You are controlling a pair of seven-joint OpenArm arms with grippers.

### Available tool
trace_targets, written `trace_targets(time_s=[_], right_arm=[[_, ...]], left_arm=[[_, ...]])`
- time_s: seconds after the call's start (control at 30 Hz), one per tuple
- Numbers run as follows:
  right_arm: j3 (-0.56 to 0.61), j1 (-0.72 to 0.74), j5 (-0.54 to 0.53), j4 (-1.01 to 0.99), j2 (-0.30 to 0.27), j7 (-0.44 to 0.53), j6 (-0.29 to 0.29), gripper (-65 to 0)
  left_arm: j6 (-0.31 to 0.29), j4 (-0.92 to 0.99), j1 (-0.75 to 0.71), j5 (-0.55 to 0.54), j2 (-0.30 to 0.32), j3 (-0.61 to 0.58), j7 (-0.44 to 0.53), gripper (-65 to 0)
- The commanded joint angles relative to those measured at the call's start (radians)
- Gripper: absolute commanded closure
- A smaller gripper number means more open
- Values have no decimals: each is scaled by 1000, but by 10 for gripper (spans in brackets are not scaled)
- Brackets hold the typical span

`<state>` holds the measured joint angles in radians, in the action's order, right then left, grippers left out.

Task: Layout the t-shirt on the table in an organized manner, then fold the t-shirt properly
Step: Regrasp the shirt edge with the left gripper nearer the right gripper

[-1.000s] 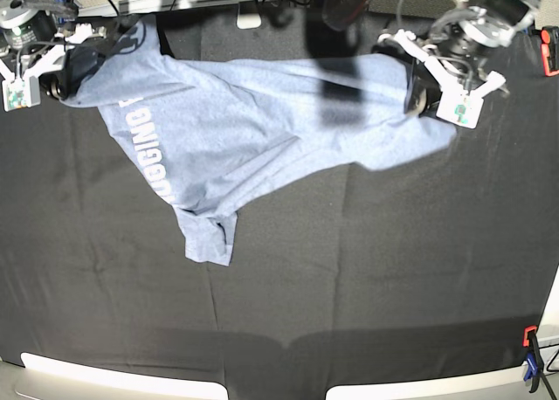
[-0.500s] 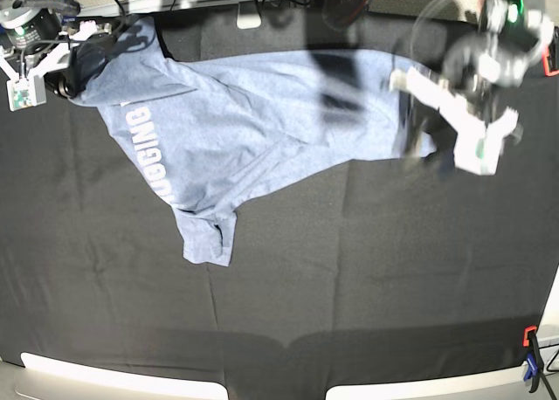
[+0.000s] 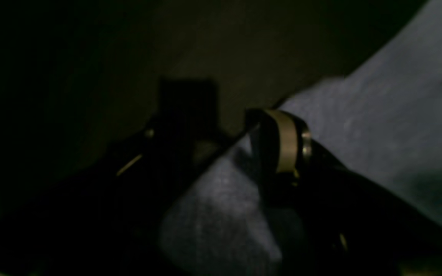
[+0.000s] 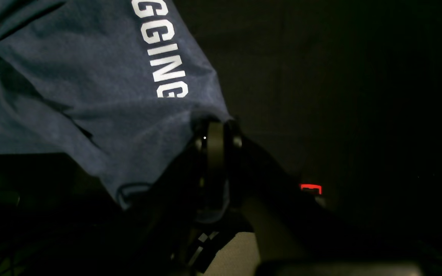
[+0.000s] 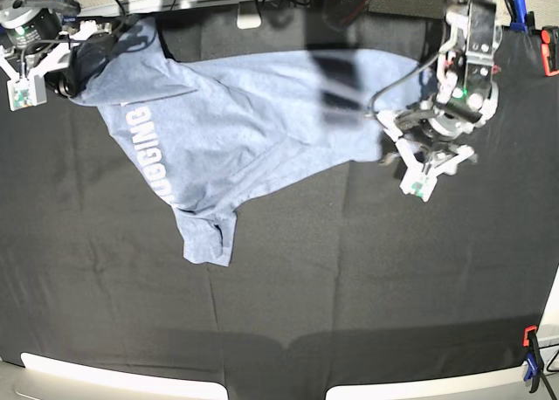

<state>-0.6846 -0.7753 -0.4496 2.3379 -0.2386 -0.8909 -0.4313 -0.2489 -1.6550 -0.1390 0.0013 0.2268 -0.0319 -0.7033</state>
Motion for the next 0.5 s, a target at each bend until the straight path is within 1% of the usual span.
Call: trace_targets(time_s=[0.0, 0.03, 0.13, 0.23, 0.37, 0.4, 0.47], right_arm=[[-8, -3, -7, 18, -10, 19, -7, 0], [-8, -3, -7, 18, -10, 19, -7, 0], [-8, -3, -7, 18, -10, 19, -8, 0], [-8, -3, -7, 18, -10, 19, -7, 0], [-8, -3, -7, 18, -10, 19, -7, 0], [-8, -3, -7, 18, -10, 19, -7, 0], [-8, -3, -8, 18, -10, 19, -7, 0]], left_arm=[[1, -8, 8, -5, 13, 5, 14, -283], [2, -5, 5, -7, 22, 5, 11, -237], [1, -21, -4, -54, 48, 5, 6, 0], [1, -98, -32, -129, 82, 5, 9, 0], [2, -267, -114, -215, 129, 7, 15, 0], [1, -304, -137, -224, 135, 6, 16, 0], [1, -344, -173, -219, 137, 6, 48, 0]])
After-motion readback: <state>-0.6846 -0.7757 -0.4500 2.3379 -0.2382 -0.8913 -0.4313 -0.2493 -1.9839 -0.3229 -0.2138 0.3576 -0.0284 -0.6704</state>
